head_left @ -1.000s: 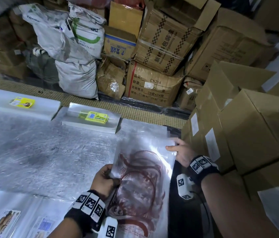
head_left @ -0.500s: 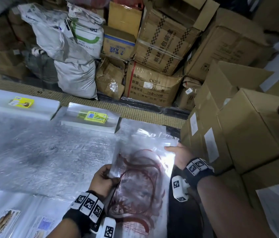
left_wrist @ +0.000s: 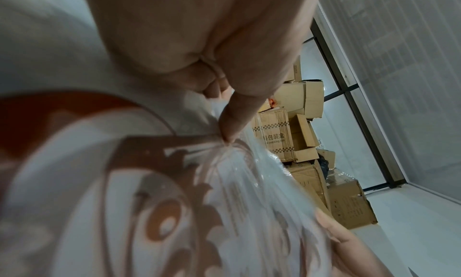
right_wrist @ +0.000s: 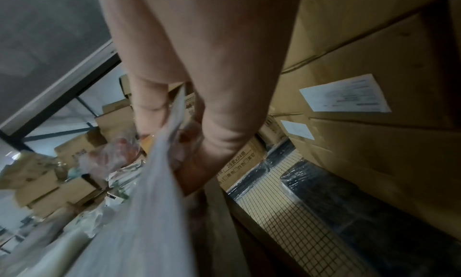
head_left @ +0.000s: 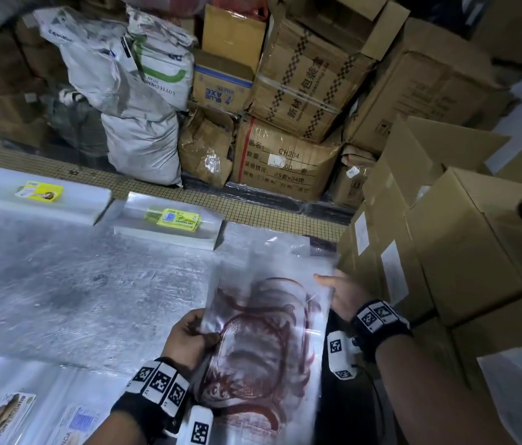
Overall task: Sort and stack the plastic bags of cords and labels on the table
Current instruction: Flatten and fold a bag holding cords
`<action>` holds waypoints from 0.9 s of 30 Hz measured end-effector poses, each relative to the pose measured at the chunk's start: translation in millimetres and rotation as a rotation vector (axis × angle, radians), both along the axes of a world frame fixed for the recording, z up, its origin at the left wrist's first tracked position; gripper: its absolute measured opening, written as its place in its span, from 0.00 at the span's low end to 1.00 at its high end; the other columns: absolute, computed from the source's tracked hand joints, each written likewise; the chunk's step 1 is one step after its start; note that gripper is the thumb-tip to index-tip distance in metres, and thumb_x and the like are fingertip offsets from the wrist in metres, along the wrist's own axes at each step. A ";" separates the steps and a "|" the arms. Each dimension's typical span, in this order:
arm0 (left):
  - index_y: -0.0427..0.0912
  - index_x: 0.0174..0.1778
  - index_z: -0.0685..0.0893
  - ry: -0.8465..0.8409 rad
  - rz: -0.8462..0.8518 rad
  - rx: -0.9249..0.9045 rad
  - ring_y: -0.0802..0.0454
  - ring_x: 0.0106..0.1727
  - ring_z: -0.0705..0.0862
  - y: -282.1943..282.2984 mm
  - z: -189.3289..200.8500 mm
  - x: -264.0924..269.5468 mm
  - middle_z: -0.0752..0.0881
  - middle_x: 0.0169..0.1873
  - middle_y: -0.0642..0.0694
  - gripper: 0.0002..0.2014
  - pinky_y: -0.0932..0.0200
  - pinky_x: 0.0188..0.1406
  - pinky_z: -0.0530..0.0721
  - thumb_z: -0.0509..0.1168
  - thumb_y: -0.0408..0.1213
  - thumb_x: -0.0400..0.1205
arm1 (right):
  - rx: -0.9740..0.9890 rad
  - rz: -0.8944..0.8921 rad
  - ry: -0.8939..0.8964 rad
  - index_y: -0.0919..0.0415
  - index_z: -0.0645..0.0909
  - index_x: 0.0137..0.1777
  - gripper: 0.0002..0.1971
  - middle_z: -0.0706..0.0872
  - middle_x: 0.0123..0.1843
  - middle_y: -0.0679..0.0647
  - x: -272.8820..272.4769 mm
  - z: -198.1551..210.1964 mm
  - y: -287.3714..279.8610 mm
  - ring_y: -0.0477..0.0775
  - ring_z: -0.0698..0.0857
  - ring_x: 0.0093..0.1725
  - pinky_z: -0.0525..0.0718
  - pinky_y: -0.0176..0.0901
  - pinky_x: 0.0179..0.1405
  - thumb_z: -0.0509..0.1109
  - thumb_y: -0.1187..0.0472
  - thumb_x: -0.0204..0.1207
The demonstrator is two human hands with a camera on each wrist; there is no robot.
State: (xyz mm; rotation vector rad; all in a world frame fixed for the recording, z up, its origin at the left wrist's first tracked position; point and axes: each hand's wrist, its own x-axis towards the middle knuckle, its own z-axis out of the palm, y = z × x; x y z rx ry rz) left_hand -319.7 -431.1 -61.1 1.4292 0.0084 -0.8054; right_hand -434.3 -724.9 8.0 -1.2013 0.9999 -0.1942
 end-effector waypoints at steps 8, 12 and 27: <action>0.32 0.46 0.84 0.025 0.004 -0.015 0.43 0.30 0.85 -0.7 6.1 -1.2 0.87 0.35 0.35 0.17 0.56 0.24 0.81 0.65 0.08 0.70 | 0.055 0.071 0.042 0.63 0.82 0.67 0.28 0.90 0.58 0.60 -6.5 5.0 -5.4 0.61 0.89 0.56 0.85 0.56 0.59 0.83 0.53 0.70; 0.32 0.41 0.85 -0.033 -0.028 0.016 0.40 0.33 0.84 0.1 8.6 0.2 0.87 0.35 0.34 0.14 0.52 0.29 0.82 0.68 0.10 0.70 | 0.199 0.073 -0.143 0.74 0.79 0.68 0.16 0.88 0.61 0.70 -9.2 20.2 14.1 0.68 0.89 0.58 0.91 0.52 0.47 0.66 0.74 0.81; 0.36 0.43 0.84 -0.013 0.061 0.008 0.46 0.27 0.83 -4.8 18.8 -5.3 0.87 0.25 0.45 0.19 0.60 0.20 0.81 0.64 0.07 0.72 | 0.007 0.060 -0.048 0.73 0.85 0.58 0.11 0.90 0.52 0.67 -15.2 9.6 31.0 0.64 0.90 0.50 0.88 0.52 0.53 0.67 0.65 0.83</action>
